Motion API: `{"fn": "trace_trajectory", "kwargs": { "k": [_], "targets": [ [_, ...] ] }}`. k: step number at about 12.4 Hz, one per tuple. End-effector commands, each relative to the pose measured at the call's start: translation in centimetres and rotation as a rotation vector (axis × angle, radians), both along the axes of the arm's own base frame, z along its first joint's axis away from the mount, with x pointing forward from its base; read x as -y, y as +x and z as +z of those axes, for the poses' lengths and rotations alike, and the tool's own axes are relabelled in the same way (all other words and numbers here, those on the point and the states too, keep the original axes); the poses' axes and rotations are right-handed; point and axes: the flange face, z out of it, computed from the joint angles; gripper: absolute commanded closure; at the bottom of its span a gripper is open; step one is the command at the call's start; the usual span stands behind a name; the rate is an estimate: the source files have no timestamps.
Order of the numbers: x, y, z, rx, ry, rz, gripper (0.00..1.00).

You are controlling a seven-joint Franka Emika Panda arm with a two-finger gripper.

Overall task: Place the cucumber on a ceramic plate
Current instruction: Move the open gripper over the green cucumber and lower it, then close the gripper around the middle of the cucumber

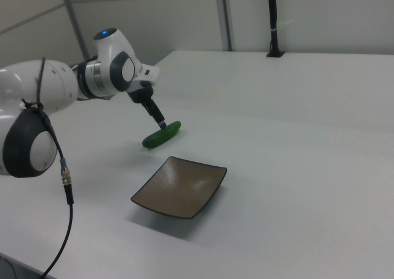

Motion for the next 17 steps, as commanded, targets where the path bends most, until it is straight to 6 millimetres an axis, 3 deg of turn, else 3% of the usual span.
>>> {"fn": "trace_trajectory", "kwargs": {
  "k": [1, 3, 9, 10, 12, 13, 17],
  "targets": [
    [-3.2, 1.1, -4.4, 0.055, -0.065, -0.017, 0.00],
    [-4.8, 1.0, -6.9, 0.077, -0.095, -0.021, 0.00],
    [-6.8, 1.1, -10.1, 0.091, -0.106, 0.007, 0.00],
    [-6.9, 1.0, -10.4, 0.091, -0.115, 0.008, 0.05],
    [-6.9, 0.9, -10.7, 0.089, -0.136, 0.021, 0.46],
    [-7.3, 0.7, -10.7, 0.086, -0.132, 0.030, 0.55],
    [-6.4, 1.0, -9.5, 0.088, -0.138, 0.050, 0.65]
  ]
}}
